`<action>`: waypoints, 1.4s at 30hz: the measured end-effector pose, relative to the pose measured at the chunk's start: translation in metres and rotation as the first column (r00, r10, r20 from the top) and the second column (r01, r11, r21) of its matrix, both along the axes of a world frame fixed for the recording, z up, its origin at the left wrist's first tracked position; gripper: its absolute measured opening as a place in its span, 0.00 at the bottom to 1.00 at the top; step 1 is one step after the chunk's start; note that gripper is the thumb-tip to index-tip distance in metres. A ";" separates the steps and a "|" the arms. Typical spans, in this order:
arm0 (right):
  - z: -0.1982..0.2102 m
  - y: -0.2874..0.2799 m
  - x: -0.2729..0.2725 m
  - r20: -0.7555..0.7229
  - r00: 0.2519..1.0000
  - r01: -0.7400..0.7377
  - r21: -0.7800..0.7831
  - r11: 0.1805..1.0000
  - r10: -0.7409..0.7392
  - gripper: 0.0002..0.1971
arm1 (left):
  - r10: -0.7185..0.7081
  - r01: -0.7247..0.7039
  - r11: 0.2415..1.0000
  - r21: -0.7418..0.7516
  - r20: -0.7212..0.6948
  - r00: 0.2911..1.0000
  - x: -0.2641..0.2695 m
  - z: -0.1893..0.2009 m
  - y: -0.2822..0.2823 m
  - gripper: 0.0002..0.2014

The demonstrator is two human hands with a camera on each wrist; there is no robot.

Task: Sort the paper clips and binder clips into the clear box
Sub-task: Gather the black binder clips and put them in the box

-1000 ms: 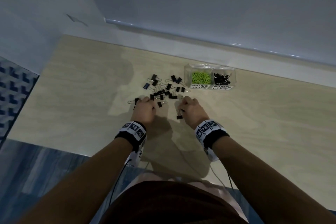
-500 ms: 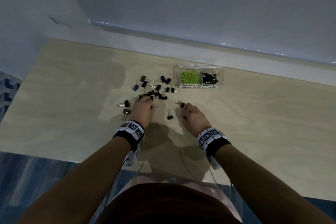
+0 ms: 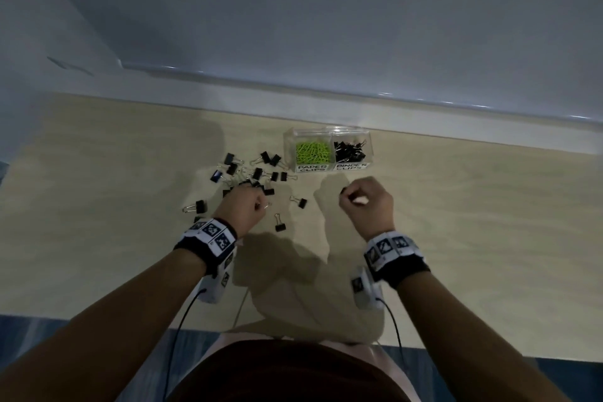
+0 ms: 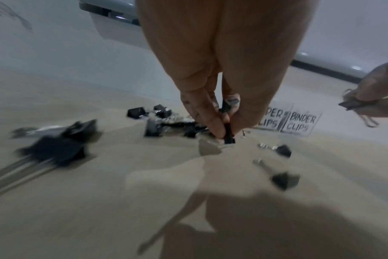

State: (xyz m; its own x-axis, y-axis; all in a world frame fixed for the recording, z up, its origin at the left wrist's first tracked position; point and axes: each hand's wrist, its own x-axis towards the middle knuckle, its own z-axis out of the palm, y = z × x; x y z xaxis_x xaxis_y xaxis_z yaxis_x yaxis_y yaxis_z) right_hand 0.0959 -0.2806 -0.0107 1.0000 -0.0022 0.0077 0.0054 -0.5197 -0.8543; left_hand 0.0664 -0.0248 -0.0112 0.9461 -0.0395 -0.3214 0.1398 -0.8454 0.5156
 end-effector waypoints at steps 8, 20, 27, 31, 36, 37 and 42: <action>0.028 -0.010 0.094 0.015 1.000 -0.015 -0.187 0.982 0.018 0.07 | 0.033 0.029 0.960 -0.280 0.213 0.976 0.102 0.059 -0.093 0.03; -0.022 0.001 0.012 0.036 0.949 -0.291 -0.276 0.916 0.313 0.11 | -0.085 0.121 0.974 -0.189 0.188 0.978 0.055 0.034 -0.069 0.06; -0.036 0.057 -0.002 -0.172 0.849 -0.526 -0.349 0.776 0.499 0.10 | -0.215 0.213 0.976 0.041 0.051 0.975 -0.037 -0.033 -0.034 0.09; -0.039 0.067 0.002 -0.235 0.833 -0.553 -0.391 0.736 0.501 0.08 | -0.206 0.208 0.978 -0.008 0.119 0.971 -0.039 -0.030 -0.030 0.04; -0.033 0.084 0.009 -0.207 0.852 -0.523 -0.382 0.762 0.481 0.12 | -0.059 0.079 0.992 -0.095 0.191 0.980 -0.060 -0.013 0.017 0.12; -0.032 0.090 0.010 -0.197 0.854 -0.520 -0.379 0.765 0.482 0.14 | 0.028 -0.010 0.995 -0.100 0.178 0.984 -0.065 -0.011 0.030 0.14; -0.032 0.126 0.006 -0.202 0.857 -0.514 -0.399 0.759 0.474 0.14 | 0.261 -0.264 0.964 0.017 0.098 0.960 -0.083 -0.017 0.078 0.12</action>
